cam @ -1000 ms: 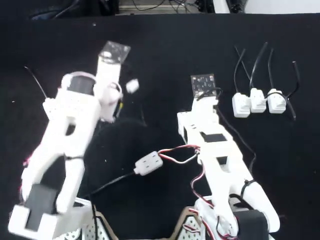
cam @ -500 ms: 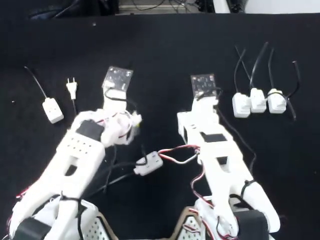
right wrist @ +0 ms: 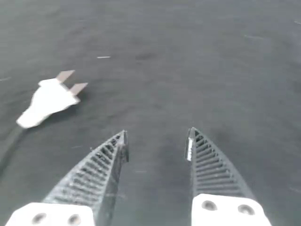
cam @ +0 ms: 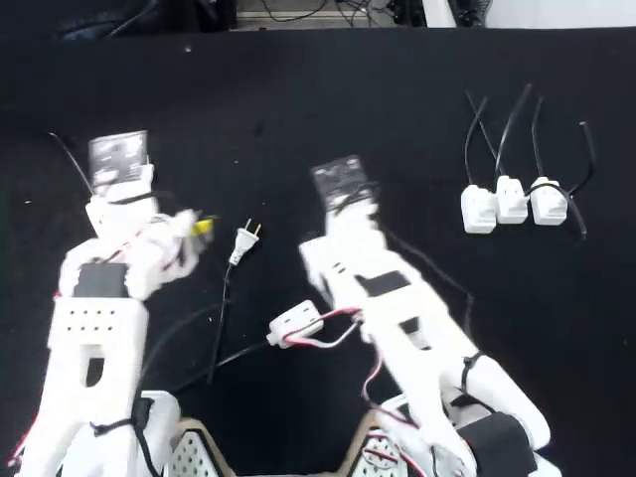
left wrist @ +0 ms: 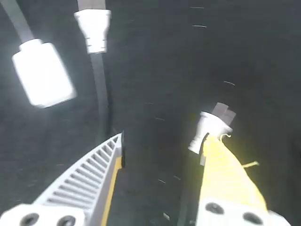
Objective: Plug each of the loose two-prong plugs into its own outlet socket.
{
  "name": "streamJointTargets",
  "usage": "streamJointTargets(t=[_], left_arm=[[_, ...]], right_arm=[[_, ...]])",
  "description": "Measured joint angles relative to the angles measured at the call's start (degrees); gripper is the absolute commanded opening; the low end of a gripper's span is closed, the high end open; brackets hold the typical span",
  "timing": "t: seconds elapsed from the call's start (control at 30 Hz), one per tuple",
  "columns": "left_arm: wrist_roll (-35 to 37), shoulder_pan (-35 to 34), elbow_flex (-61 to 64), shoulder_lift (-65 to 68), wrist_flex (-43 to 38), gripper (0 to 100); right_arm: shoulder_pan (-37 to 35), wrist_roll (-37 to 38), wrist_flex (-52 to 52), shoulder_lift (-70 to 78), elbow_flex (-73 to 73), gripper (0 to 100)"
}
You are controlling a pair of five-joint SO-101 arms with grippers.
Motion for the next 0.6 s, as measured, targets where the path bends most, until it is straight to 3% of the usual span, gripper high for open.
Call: streamJointTargets(t=[0.17, 0.3, 0.6], left_arm=[[1.3, -5.5, 12.4, -0.4, -13.7, 27], [6.0, -5.8, 22.9, -0.7, -27.5, 27], [11.3, -10.5, 23.8, -0.9, -31.9, 27]], right_arm=[[-9.9, -9.4, -0.3, 0.2, -0.5, 19.8], [-11.9, -16.4, -0.3, 5.7, -5.9, 19.8], [-16.2, -26.3, 1.1, 32.7, -26.6, 19.8]])
